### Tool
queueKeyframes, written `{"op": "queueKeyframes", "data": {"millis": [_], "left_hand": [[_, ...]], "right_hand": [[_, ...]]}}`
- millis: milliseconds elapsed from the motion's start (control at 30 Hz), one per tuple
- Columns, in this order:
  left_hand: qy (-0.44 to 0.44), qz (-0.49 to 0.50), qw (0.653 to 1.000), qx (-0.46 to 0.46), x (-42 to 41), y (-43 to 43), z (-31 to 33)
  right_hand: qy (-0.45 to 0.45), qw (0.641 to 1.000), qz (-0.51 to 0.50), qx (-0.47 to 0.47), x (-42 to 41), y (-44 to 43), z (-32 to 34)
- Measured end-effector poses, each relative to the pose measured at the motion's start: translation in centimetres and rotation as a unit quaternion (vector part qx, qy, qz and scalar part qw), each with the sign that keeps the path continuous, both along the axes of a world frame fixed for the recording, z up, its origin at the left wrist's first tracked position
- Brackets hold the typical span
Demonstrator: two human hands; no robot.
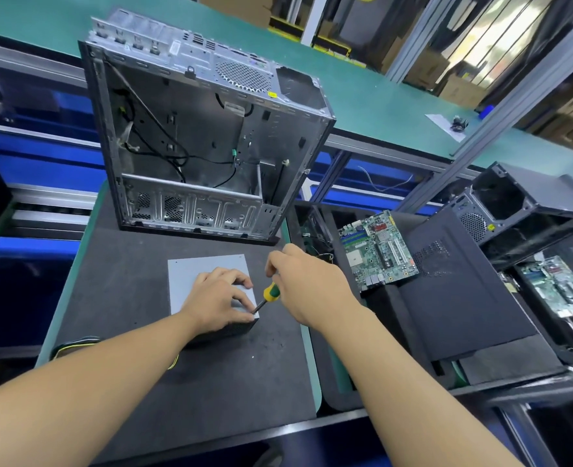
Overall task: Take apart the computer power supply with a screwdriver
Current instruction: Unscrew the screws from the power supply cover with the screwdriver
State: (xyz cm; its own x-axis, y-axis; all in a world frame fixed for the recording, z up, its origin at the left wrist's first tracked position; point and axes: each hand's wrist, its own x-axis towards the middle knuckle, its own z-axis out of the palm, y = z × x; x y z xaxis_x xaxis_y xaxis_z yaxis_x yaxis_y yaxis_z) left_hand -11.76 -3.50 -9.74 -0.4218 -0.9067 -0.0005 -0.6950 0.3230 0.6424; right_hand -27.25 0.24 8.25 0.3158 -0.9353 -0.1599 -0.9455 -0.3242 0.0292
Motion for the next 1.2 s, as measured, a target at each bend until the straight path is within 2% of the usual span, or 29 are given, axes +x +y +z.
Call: {"op": "queueKeyframes", "data": {"millis": [100, 133, 200, 233, 267, 333, 367, 400, 433, 533, 667, 800, 933, 1067, 1200], "left_hand": [[0.014, 0.006, 1.0, 0.023, 0.1, -0.1, 0.5], [0.043, 0.015, 0.998, 0.036, 0.3, -0.3, 0.6], [0.179, 0.076, 0.975, 0.105, 0.7, -0.5, 1.4], [0.275, 0.13, 0.94, 0.154, 0.7, -0.5, 2.0], [0.378, 0.191, 0.883, 0.202, 0.6, -0.5, 2.6], [0.55, 0.267, 0.734, 0.294, -0.1, -0.3, 3.6], [0.596, 0.276, 0.678, 0.331, -0.5, 0.0, 4.0], [0.615, 0.272, 0.645, 0.363, -1.1, 0.3, 4.2], [0.617, 0.262, 0.631, 0.39, -1.7, 0.7, 4.4], [0.577, 0.234, 0.643, 0.446, -3.4, 1.8, 4.6], [0.491, 0.198, 0.699, 0.48, -5.6, 2.4, 4.8], [0.386, 0.186, 0.739, 0.52, -8.5, 3.1, 3.9], [0.271, 0.17, 0.791, 0.521, -13.0, 4.4, 2.9], [0.237, 0.116, 0.799, 0.54, -17.5, 4.8, 3.1], [0.205, 0.08, 0.842, 0.492, -21.3, 4.4, 2.6]], "right_hand": [[-0.043, 0.998, -0.016, -0.032, -0.6, 0.3, 0.2], [-0.061, 0.997, -0.025, -0.05, -1.0, 0.4, 0.3], [-0.094, 0.99, -0.052, -0.087, -1.9, 0.4, 0.6], [-0.107, 0.986, -0.073, -0.101, -2.5, 0.4, 0.7], [-0.118, 0.982, -0.099, -0.111, -3.1, 0.3, 0.8], [-0.14, 0.973, -0.144, -0.114, -4.2, 0.2, 0.8], [-0.146, 0.97, -0.159, -0.114, -4.6, 0.2, 0.8], [-0.148, 0.967, -0.169, -0.117, -4.9, 0.2, 0.7], [-0.147, 0.966, -0.175, -0.12, -5.3, 0.3, 0.6], [-0.14, 0.964, -0.195, -0.115, -7.0, 1.3, 0.0], [-0.137, 0.952, -0.251, -0.11, -11.6, 3.6, -1.1], [-0.128, 0.936, -0.301, -0.127, -16.3, 6.2, -2.5], [-0.134, 0.925, -0.335, -0.123, -19.4, 7.8, -3.7], [-0.148, 0.919, -0.343, -0.123, -22.1, 7.7, -3.8], [-0.16, 0.921, -0.336, -0.113, -24.6, 6.9, -3.6]]}}
